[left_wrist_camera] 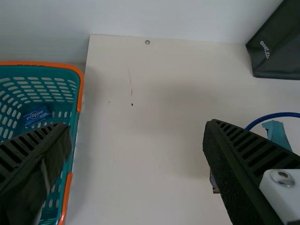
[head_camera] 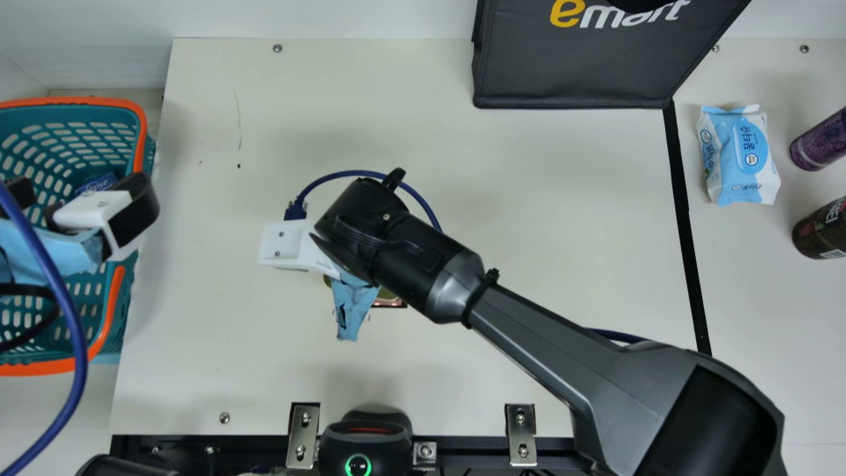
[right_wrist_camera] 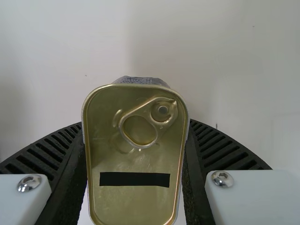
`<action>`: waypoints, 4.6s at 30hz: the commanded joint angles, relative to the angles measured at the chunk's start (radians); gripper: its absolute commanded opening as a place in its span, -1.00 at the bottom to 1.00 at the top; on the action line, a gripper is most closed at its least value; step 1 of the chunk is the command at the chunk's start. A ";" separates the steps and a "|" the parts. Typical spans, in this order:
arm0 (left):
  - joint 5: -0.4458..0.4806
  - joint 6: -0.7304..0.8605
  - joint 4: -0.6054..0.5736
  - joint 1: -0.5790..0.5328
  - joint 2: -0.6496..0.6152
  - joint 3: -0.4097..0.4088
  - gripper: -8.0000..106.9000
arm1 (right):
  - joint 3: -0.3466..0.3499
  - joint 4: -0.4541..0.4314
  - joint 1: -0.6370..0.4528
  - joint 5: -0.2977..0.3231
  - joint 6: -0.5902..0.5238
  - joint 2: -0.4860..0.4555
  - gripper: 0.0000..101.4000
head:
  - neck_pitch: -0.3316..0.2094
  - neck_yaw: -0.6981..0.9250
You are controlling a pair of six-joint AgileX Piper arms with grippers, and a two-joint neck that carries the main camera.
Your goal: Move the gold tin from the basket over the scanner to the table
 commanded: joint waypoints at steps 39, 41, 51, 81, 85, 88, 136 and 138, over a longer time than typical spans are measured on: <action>0.000 0.000 0.000 0.000 0.000 0.000 0.71 | -0.058 0.010 -0.077 0.079 1.116 0.019 -1.00 | -0.029 0.002; 0.000 0.000 0.000 0.000 0.000 0.000 0.71 | -0.057 0.012 -0.081 0.079 1.151 0.019 -1.00 | -0.029 0.002; 0.000 0.000 0.000 0.000 0.000 0.000 0.71 | -0.050 0.001 -0.079 0.079 1.280 0.009 -1.00 | -0.029 0.002; 0.000 0.000 0.000 0.000 0.000 0.000 0.71 | 0.103 0.002 -0.484 0.036 0.894 -0.206 -1.00 | -0.029 -0.347; 0.000 0.000 0.000 0.000 0.000 0.000 0.71 | 0.172 0.014 -0.610 0.011 0.793 -0.261 -1.00 | -0.029 -0.347; 0.000 0.000 0.000 0.000 0.000 0.000 0.71 | 0.213 0.022 -0.704 -0.001 0.718 -0.298 -1.00 | -0.029 -0.347; 0.000 0.000 0.000 0.000 0.000 0.000 0.71 | 0.589 -0.090 -1.450 -0.370 -0.019 -0.338 -1.00 | -0.029 -0.347; 0.000 0.000 0.000 0.000 0.000 0.000 0.71 | 0.592 -0.086 -1.453 -0.380 -0.031 -0.330 -1.00 | -0.029 -0.347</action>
